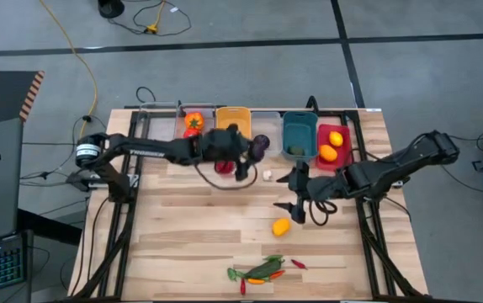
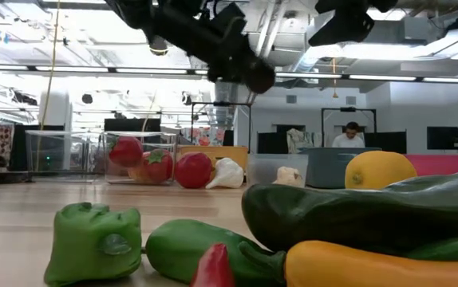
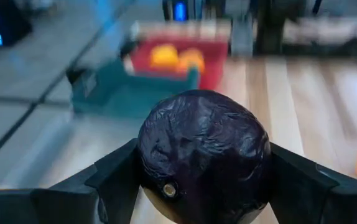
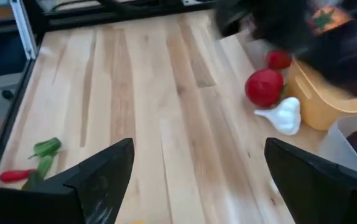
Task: Sort produce into baskets
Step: Put the plum into the white bin, then put the lemon into the red bin
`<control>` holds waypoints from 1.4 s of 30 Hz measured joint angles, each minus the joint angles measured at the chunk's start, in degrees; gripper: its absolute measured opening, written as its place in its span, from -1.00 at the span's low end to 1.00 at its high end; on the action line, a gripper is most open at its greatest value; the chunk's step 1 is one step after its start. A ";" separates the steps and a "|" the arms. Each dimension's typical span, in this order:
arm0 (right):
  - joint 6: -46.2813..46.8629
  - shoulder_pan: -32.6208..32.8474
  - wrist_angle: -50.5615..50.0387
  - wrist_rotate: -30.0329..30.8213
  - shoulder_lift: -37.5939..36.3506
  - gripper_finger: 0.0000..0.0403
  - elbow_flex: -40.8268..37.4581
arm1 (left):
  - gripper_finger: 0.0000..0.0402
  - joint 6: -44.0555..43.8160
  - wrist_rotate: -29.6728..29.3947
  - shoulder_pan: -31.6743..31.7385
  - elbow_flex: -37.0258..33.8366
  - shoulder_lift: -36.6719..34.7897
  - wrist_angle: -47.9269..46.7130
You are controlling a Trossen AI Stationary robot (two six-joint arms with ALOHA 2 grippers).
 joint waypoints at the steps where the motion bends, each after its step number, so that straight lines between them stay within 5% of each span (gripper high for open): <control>1: 0.00 0.29 -0.08 0.04 0.27 0.92 0.00 | 0.37 0.00 1.54 1.04 0.10 0.66 3.48; 7: 0.16 0.88 0.16 0.10 1.83 0.92 -0.02 | 0.37 -0.62 4.55 5.49 -0.04 4.17 12.40; 17: 0.15 2.06 0.17 -1.82 4.24 0.92 -0.01 | 0.38 1.20 -0.62 7.77 0.58 10.82 15.77; 25: 1.84 3.20 0.69 -3.16 5.90 0.92 0.00 | 0.68 1.51 -0.99 7.77 4.40 14.50 14.78; 35: 9.41 3.94 -0.51 -5.82 8.03 0.92 -0.02 | 0.83 2.05 -0.93 7.79 12.06 13.55 1.69; 42: 8.76 5.02 -1.79 -8.92 8.96 0.92 -0.02 | 0.83 7.37 -0.93 6.53 18.16 9.58 -17.36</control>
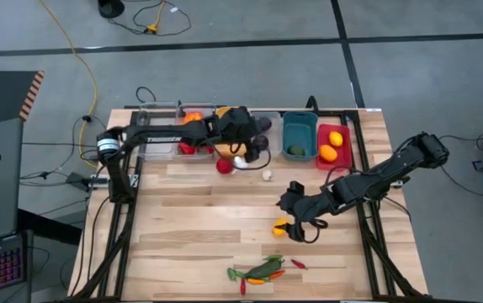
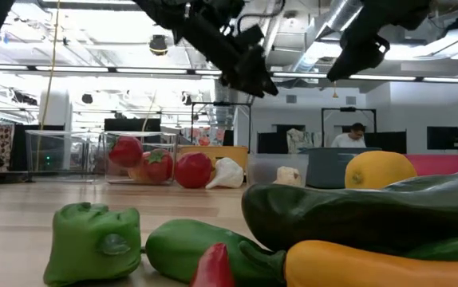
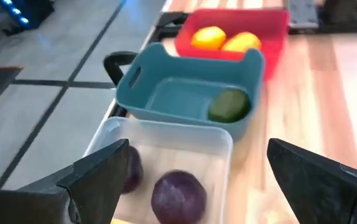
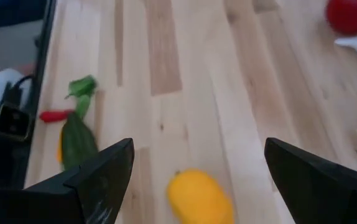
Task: Sort produce into baskets
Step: Put the lemon into the red bin
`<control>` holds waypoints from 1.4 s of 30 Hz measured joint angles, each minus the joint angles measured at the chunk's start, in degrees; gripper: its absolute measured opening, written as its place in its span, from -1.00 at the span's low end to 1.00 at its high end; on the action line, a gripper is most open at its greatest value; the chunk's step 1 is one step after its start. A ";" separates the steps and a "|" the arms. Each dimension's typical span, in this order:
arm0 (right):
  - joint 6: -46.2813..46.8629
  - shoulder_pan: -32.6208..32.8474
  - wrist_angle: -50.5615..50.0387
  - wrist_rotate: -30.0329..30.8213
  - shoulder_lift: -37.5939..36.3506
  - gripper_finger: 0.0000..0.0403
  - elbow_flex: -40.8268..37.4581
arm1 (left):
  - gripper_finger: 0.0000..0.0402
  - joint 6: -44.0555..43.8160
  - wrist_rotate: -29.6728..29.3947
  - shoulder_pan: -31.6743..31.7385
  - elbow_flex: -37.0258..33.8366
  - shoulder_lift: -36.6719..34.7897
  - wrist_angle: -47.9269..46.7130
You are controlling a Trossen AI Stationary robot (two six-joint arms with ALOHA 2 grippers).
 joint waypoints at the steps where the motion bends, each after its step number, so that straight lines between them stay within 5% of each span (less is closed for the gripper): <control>1: -0.15 0.26 -0.46 -0.29 0.04 0.92 0.00 | 0.83 0.58 0.01 -0.29 0.03 -1.03 -0.97; 12: -6.23 2.95 -2.37 -1.31 0.88 0.92 0.00 | 0.83 -2.26 -4.20 -5.64 0.20 -17.09 -17.04; 19: -7.89 4.16 -1.62 -1.60 7.84 0.92 0.00 | 0.83 -7.46 -6.94 -11.43 0.18 -23.95 -28.34; 31: -9.43 2.71 -1.64 -1.31 18.60 0.80 0.00 | 0.83 -15.06 -9.38 -23.43 0.14 -25.32 -37.07; 42: -9.29 1.70 -2.11 -1.42 20.31 0.35 0.07 | 0.83 -19.44 -15.67 -32.52 -0.60 -25.28 -36.95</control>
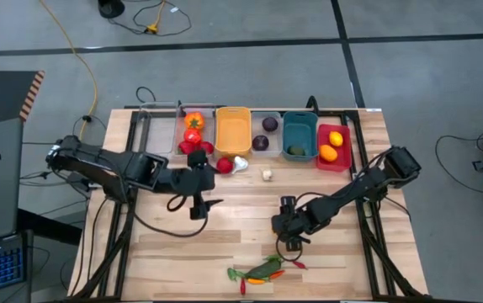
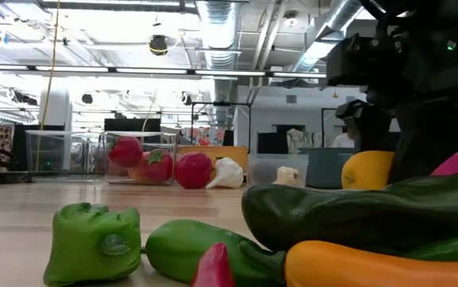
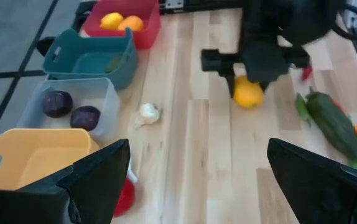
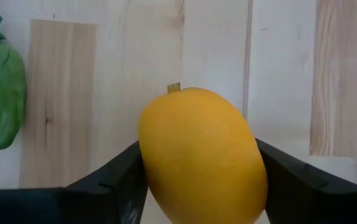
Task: Sort produce into baskets
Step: Put the lemon into the red bin
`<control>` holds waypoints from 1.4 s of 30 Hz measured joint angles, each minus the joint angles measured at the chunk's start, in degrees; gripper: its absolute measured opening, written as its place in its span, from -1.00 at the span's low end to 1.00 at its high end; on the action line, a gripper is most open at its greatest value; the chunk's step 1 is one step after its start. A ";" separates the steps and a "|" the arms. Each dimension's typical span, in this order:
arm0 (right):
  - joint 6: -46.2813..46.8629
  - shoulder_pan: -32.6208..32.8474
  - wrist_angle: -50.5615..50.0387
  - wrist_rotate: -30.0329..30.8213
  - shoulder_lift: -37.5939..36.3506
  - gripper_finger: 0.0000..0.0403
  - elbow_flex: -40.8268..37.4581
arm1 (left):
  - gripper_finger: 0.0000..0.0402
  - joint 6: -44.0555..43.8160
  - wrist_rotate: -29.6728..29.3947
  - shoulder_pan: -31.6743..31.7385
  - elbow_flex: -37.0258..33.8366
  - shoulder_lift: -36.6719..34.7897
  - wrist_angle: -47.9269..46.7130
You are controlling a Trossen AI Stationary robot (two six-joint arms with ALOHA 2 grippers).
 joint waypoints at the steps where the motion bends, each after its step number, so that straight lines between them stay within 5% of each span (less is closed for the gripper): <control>1: -0.01 -0.18 -0.62 -0.02 -0.66 0.33 0.04 | 0.83 -0.01 0.03 -0.41 -0.44 0.00 -0.16; 7: -0.83 -2.66 -11.31 2.53 -8.99 0.32 3.75 | 0.83 -1.36 0.84 -1.35 -3.14 0.40 0.18; 19: 1.82 -19.74 -39.94 25.62 -27.63 0.34 4.46 | 0.83 -0.47 1.04 -1.35 -7.74 0.70 1.62; 30: 4.54 -38.94 -48.53 25.75 -31.80 0.34 4.44 | 0.83 1.77 0.89 -1.35 -7.76 0.71 1.66; 42: 4.49 -46.29 -49.85 25.40 -30.04 0.43 4.42 | 0.83 1.77 1.00 -1.35 -7.76 0.70 1.59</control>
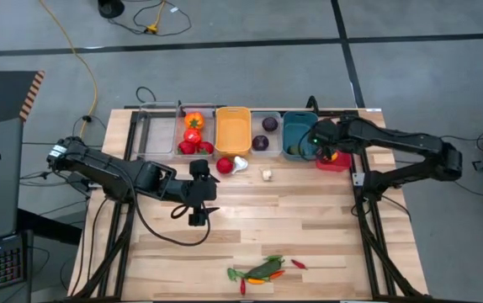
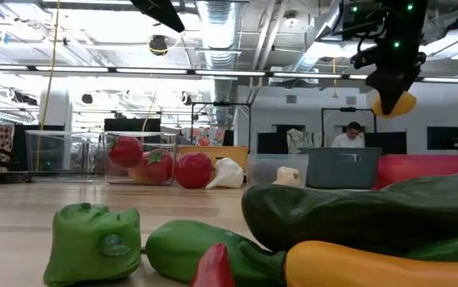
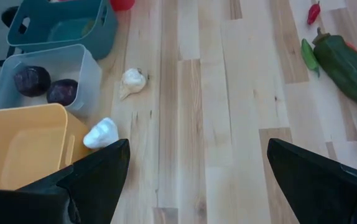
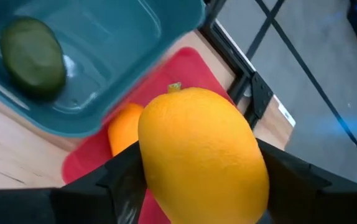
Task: Sort produce into baskets
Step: Put the lemon into the red bin, then put the red chili pepper into the yellow bin
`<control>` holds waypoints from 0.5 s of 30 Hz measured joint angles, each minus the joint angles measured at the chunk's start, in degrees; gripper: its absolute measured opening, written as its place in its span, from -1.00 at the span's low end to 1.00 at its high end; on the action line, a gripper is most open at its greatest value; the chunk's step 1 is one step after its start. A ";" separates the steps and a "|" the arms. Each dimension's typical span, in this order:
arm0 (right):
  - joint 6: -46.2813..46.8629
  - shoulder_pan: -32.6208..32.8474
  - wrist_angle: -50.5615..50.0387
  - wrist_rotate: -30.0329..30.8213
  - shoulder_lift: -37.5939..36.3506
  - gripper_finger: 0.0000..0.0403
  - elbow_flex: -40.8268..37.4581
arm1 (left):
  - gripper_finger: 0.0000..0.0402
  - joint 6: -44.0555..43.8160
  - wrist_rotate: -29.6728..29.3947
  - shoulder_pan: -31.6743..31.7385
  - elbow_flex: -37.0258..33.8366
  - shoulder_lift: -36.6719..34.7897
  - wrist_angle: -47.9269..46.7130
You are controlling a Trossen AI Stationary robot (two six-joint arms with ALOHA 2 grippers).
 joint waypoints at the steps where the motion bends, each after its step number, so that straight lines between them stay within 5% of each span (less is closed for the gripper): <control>1: 0.00 -0.39 -0.22 0.00 0.23 0.47 0.00 | 0.83 0.00 -0.02 0.00 0.00 0.02 -0.02; 8: 0.07 -2.40 -0.08 -1.47 0.35 0.77 0.00 | 0.83 -0.20 0.00 0.00 0.00 0.00 -0.04; 15: 0.03 -2.74 -0.06 -4.45 0.34 0.84 0.00 | 0.83 -0.72 0.01 0.00 0.00 0.00 -0.04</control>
